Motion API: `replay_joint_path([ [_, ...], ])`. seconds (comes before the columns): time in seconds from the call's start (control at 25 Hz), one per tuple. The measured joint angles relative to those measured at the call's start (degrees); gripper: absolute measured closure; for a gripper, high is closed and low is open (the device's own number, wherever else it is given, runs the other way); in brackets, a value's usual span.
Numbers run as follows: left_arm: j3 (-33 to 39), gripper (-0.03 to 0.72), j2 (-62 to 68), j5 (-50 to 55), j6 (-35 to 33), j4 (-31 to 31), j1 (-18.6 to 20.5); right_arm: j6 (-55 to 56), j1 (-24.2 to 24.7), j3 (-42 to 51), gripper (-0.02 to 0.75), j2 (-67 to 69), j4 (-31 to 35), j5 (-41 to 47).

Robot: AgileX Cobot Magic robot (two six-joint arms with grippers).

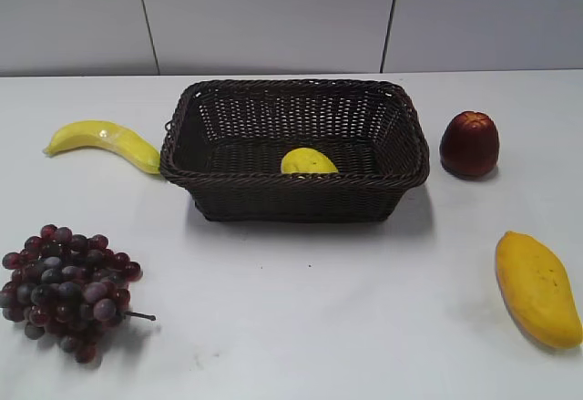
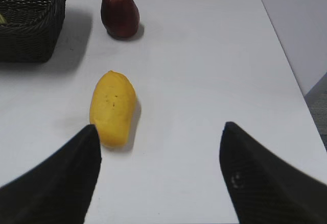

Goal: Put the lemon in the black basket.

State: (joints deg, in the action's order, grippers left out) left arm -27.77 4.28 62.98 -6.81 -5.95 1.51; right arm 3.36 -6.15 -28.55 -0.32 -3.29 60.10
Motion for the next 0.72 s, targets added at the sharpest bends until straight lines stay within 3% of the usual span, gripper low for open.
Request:
replay_joint_path([
  [0.72, 0.2, 0.135, -4.4, -0.3, 0.0, 0.1, 0.0, 0.0, 0.0, 0.0, 0.148, 0.0, 0.1, 0.0],
])
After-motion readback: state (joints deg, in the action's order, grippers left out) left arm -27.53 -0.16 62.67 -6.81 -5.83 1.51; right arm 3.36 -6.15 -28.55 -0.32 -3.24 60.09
